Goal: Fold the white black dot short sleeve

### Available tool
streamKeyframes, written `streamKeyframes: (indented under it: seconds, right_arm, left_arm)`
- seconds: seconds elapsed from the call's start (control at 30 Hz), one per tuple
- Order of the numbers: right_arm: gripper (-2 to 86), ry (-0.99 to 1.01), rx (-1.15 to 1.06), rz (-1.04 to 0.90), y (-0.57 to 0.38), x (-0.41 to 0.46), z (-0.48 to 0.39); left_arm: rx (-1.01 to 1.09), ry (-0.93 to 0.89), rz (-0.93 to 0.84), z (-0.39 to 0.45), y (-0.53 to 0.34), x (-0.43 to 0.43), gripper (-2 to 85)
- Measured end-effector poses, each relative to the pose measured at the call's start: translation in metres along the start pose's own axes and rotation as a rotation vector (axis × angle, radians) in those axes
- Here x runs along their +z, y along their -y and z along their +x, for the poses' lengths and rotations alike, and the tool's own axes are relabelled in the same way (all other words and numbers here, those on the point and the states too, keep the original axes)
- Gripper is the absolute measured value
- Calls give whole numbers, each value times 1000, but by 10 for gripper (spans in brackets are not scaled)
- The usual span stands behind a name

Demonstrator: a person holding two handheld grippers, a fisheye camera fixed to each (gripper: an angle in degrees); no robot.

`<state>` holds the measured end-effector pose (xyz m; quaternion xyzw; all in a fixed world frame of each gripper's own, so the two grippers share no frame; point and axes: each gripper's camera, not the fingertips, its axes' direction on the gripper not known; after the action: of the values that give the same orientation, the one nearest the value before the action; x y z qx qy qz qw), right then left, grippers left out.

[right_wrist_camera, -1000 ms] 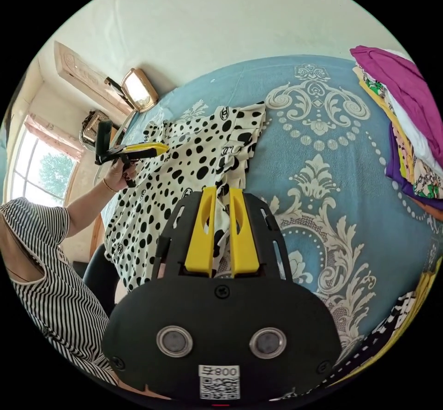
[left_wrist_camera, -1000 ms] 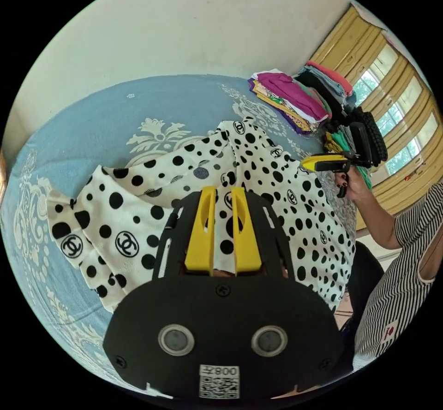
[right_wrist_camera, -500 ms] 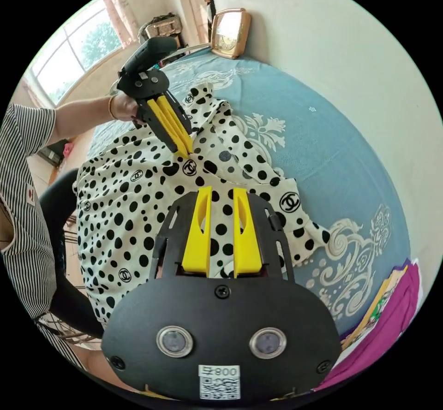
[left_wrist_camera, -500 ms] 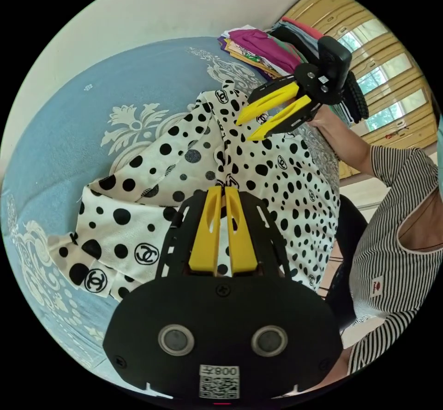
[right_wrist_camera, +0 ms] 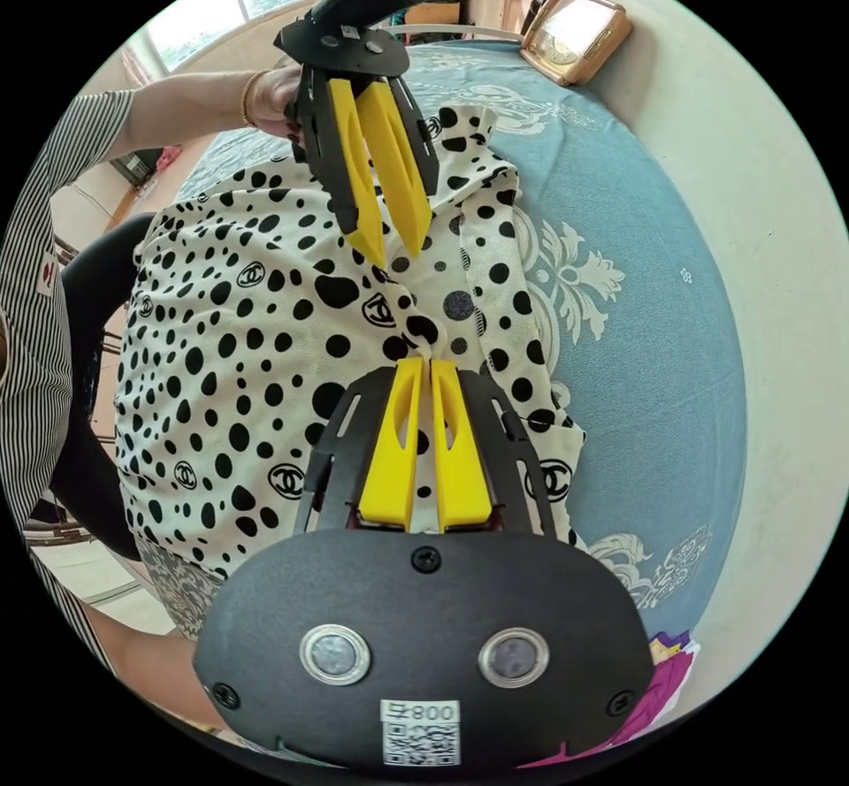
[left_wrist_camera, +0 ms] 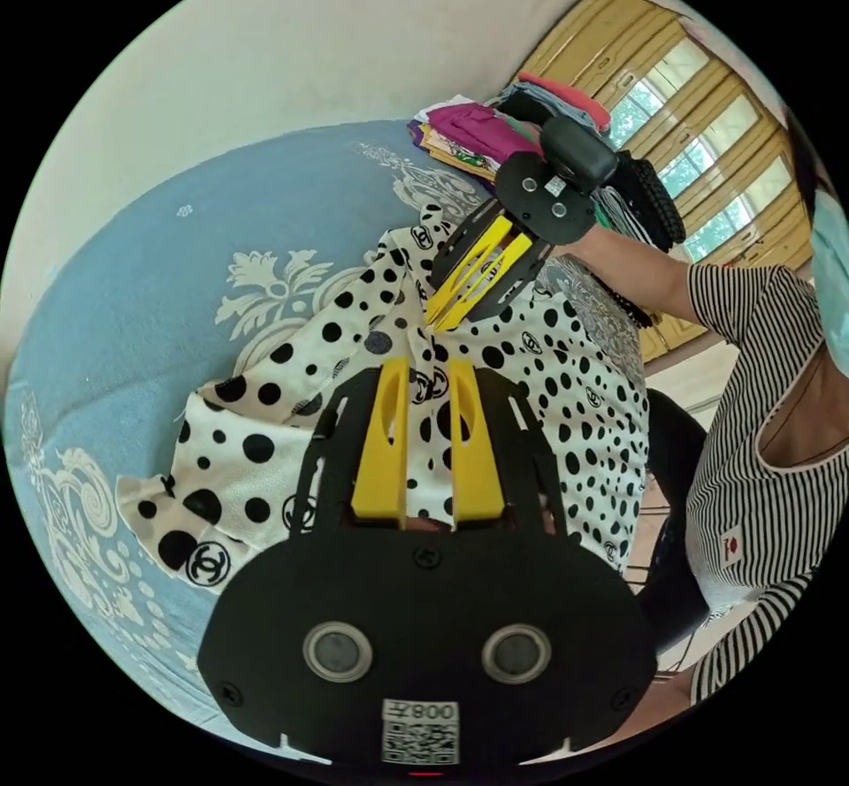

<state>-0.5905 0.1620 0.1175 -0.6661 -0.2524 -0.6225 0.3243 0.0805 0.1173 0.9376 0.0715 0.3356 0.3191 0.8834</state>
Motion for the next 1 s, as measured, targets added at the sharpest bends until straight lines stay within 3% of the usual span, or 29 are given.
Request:
streamKeyframes:
  seconds: [0.2,0.27,0.37,0.5,0.6,0.87,1.0]
  right_arm:
    - [8,60,-1,11,5,-10,20]
    - [8,93,5,20,5,-13,29]
    - [10,177,12,6,5,-14,46]
    - [20,356,92,-11,2,-6,84]
    - [32,396,201,17,-7,-2,113]
    - [57,279,328,50,-31,-2,137]
    - [59,203,434,181,-62,-26,142]
  left_arm:
    - [179,182,-242,21,28,53,59]
    - [184,139,-242,16,31,55,39]
    - [122,-39,-252,-13,35,57,23]
    - [-105,-428,-205,-87,26,73,18]
    - [-231,-539,-146,-126,10,82,18]
    - [-254,-430,-92,-143,-11,75,37]
    - [-244,-296,-64,-139,-17,61,59]
